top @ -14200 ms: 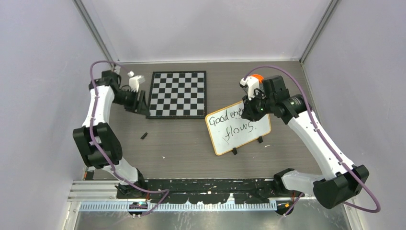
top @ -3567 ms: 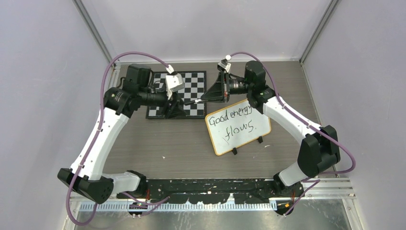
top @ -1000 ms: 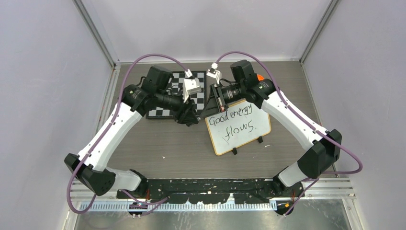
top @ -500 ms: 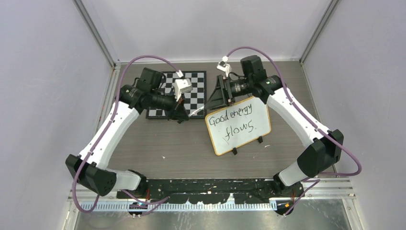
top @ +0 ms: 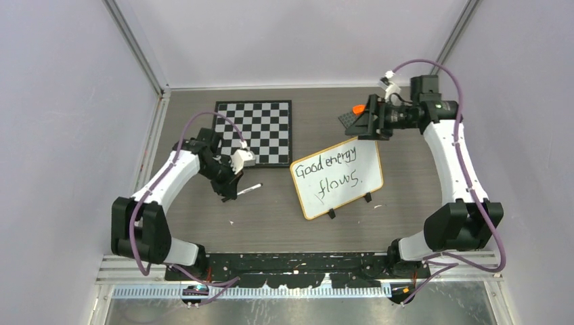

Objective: Write a sentence on the whiteboard
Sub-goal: Place the whiteboard marker at the center of the board, then reset both arms

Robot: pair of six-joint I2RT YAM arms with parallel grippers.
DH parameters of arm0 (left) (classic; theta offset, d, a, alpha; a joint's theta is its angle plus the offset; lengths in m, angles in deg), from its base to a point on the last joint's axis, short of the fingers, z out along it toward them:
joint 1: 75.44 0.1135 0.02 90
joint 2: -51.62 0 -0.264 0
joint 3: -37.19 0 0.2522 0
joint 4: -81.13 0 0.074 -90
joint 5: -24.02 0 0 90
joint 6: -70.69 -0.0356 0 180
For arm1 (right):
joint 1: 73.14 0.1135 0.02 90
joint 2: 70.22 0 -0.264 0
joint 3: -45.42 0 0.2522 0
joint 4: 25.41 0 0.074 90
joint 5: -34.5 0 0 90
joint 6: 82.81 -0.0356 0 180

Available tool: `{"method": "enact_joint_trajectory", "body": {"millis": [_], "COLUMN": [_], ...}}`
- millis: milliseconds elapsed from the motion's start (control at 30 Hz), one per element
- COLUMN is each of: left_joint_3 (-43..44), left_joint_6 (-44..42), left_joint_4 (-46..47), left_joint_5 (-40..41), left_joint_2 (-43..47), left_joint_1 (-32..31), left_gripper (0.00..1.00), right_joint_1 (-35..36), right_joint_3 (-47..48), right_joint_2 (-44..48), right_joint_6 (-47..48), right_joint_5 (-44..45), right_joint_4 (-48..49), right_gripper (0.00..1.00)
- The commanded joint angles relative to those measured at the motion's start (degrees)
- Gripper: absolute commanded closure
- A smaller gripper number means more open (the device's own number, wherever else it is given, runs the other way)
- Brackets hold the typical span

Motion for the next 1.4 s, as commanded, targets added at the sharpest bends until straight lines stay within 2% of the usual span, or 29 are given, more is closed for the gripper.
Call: {"method": "enact_joint_trajectory", "body": {"millis": [0, 167, 300, 367, 467, 567, 700, 800, 1000, 1067, 1200, 1367], "left_joint_3": [-3.1, -6.3, -7.7, -8.4, -9.0, -8.9, -6.5, -3.6, 9.1, 13.6, 24.0, 31.5], "left_joint_6": [-5.3, -6.7, -7.3, -8.0, -8.6, -8.8, -9.8, -9.3, -5.2, -2.6, 3.8, 21.4], "left_joint_4": [6.6, 12.5, 14.8, 15.9, 17.0, 17.0, 11.8, 7.0, -2.1, -3.7, -6.6, -1.6], "left_joint_5": [6.5, 11.7, 13.3, 14.1, 15.1, 16.0, 14.6, 10.9, 5.0, 3.7, -4.0, -8.4], "left_joint_2": [-2.6, -7.0, -10.0, -11.0, -12.8, -13.5, -11.6, -8.6, -5.5, -5.6, -7.7, -10.4], "left_joint_1": [0.1, 0.1, 0.2, 0.2, 0.2, 0.2, 0.1, 0.1, 0.3, 1.2, 7.7, 18.6], "left_gripper": [1.00, 1.00, 1.00, 0.97, 0.87, 0.72, 0.51, 0.34, 0.12, 0.01, 0.00, 0.00], "right_joint_1": [-7.4, -11.4, -12.1, -12.6, -13.9, -14.9, -15.6, -16.0, -19.1, -20.0, -23.1, -28.6], "right_joint_3": [0.6, -3.7, -5.8, -6.0, -5.7, -4.7, -3.2, -1.9, 3.8, 6.4, 8.8, 7.3], "right_joint_2": [4.9, 7.4, 8.5, 8.5, 7.6, 6.2, 5.0, 5.0, 3.7, 2.6, 1.1, -0.1], "right_joint_6": [8.4, 11.7, 14.2, 15.9, 16.7, 17.2, 18.2, 18.8, 21.2, 23.0, 26.2, 30.0], "right_joint_5": [4.6, 10.6, 12.1, 12.1, 11.0, 9.7, 8.9, 10.5, 11.1, 11.0, 11.4, 10.3], "right_joint_4": [-6.7, -6.9, -7.5, -8.4, -8.9, -9.8, -11.1, -11.1, -13.1, -15.2, -16.6, -16.8], "right_gripper": [0.21, 0.14, 0.14, 0.14, 0.14, 0.14, 0.14, 0.13, 0.12, 0.12, 0.12, 0.12]}}
